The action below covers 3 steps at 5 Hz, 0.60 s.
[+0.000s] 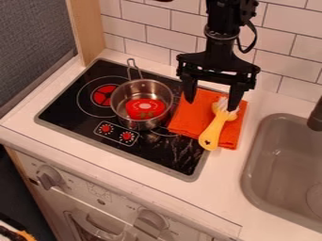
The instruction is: Take the tomato and put at the bottom of the silver saucepan
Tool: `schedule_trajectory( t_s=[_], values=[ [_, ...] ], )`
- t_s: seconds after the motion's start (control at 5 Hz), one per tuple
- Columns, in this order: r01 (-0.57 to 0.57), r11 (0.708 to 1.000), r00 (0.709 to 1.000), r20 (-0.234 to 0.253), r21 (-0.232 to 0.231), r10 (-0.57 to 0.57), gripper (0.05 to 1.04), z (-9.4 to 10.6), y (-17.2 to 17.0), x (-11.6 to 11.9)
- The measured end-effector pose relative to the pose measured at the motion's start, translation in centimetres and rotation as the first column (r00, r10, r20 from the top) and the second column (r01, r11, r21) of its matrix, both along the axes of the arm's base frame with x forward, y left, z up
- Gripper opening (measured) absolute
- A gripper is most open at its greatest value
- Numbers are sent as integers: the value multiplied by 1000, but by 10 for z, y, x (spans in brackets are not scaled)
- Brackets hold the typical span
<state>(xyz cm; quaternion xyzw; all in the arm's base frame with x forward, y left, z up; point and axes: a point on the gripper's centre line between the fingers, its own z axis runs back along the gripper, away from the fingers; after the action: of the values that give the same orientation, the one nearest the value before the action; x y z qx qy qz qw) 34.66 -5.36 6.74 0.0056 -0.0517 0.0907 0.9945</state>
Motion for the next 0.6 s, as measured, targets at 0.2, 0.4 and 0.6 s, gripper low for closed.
schedule_trajectory(
  t_s=[0.2, 0.4, 0.6],
  values=[
    [4, 1000, 999, -40, 6, -4, 1001, -13, 1, -5],
    [-45, 999, 995, -86, 7, 45, 1001, -28, 29, -20],
    [-93, 995, 993, -69, 29, 95, 1001, -12, 64, -34]
  ],
)
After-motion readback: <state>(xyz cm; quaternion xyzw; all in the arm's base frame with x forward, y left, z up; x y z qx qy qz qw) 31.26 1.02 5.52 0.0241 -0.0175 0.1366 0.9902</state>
